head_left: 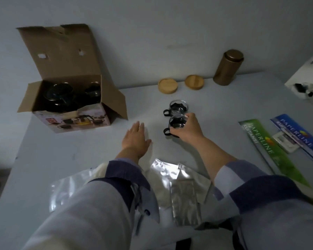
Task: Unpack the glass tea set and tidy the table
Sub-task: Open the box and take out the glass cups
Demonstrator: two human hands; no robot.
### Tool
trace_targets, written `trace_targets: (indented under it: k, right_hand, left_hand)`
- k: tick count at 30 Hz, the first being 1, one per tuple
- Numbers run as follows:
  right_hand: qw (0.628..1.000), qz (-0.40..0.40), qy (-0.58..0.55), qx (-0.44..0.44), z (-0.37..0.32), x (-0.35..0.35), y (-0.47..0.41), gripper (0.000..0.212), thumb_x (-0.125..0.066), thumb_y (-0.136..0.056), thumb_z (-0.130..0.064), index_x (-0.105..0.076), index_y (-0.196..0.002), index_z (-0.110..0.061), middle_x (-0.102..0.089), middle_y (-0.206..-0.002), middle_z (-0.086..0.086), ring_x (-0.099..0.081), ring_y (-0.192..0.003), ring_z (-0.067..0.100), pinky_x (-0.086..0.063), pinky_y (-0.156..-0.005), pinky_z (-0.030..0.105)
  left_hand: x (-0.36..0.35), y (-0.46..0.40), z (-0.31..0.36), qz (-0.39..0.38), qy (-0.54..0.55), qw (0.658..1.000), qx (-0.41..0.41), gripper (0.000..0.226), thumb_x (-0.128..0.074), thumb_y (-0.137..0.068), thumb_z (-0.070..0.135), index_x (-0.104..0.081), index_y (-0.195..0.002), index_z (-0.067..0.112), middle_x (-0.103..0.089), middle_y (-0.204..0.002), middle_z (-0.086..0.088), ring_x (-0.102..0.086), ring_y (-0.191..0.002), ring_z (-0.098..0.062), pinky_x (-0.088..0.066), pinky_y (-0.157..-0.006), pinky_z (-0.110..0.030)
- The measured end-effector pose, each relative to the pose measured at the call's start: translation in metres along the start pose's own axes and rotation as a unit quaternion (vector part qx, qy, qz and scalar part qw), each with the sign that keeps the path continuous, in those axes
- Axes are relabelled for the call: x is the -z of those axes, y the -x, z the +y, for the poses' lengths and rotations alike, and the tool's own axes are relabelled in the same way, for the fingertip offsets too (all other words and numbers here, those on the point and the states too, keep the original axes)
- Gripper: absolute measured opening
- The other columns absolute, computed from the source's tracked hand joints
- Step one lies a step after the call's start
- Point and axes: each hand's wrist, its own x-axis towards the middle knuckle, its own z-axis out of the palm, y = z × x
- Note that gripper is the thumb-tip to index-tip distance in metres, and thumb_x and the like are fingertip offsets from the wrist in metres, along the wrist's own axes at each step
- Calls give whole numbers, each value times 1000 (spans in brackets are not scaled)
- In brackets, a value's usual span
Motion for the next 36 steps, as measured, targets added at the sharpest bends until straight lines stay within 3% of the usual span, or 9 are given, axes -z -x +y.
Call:
trace_targets:
  k: [6, 16, 19, 22, 24, 27, 31, 33, 36]
  right_hand:
    - [1000, 2, 2, 11, 44, 6, -4, 77, -80, -70, -28, -36, -130, -8, -44, -130, 9, -50, -115, 24, -38, -87, 23]
    - [999, -22, -22, 5, 60, 2, -5, 85, -79, -72, -29, -27, -139, -14, -39, -138, 9, -45, -125, 25, -36, -95, 23]
    - [999, -39, -33, -13, 58, 5, -6, 103, -82, -68, -33, -15, -144, -23, -35, -144, 11, -40, -130, 26, -35, -106, 31]
    - [999, -14, 31, 7, 47, 12, -5, 110, -82, -64, -43, -13, -147, -23, -32, -148, 9, -30, -137, 27, -31, -114, 43]
    - [994, 10, 98, 41, 31, 18, -8, 104, -79, -66, -44, -18, -147, -20, -31, -150, 8, -25, -140, 28, -27, -115, 43]
    - [976, 0, 201, 82, -1, 21, -12, 78, -69, -79, -35, -30, -145, -19, -34, -148, 8, -26, -138, 30, -26, -114, 40]
    - [966, -61, 219, 119, -46, -1, -15, 58, -58, -88, -29, -38, -142, -18, -36, -148, 7, -27, -138, 30, -30, -112, 41]
    - [961, -94, 217, 145, -70, -21, -15, 56, -56, -90, -29, -38, -143, -19, -37, -147, 6, -28, -137, 30, -33, -109, 44]
    - [952, -140, 206, 179, -110, -53, -16, 56, -55, -91, -28, -37, -144, -18, -39, -146, 4, -33, -135, 28, -34, -109, 44]
  left_hand:
    - [-28, 1, 21, -92, 24, 995, 37, 104, -63, -83, 51, 1, -151, 5, 7, -160, -6, 0, -148, -23, -13, -120, -39]
    - [-36, 1, 20, -83, 20, 996, 36, 106, -65, -83, 48, 4, -151, 4, 11, -160, -7, 5, -148, -23, -11, -120, -40]
    - [-36, 0, 18, -82, 21, 996, 31, 106, -64, -82, 50, 3, -151, 4, 9, -160, -7, 3, -148, -23, -10, -121, -39]
    - [-32, -2, 15, -86, 28, 996, 27, 99, -63, -84, 49, -5, -151, 4, -1, -160, -9, -6, -147, -25, -14, -120, -40]
    - [-23, -4, 12, -54, 49, 997, 28, 84, -62, -87, 42, -17, -150, 7, -16, -158, -10, -19, -144, -26, -21, -118, -39]
    - [3, -7, 3, 41, 63, 997, 13, 59, -54, -93, 30, -30, -145, 14, -31, -151, -5, -32, -137, -23, -33, -109, -38]
    - [51, -8, -14, 173, 77, 982, -7, 41, -49, -94, 22, -44, -135, 17, -45, -137, -4, -48, -123, -24, -45, -92, -39]
    - [72, -9, -32, 218, 72, 973, 4, 39, -48, -95, 20, -45, -133, 15, -44, -137, -5, -49, -121, -25, -45, -89, -37]
    - [96, -13, -69, 243, 69, 966, 48, 51, -50, -94, 27, -37, -142, 14, -30, -152, -5, -30, -140, -22, -35, -107, -39]
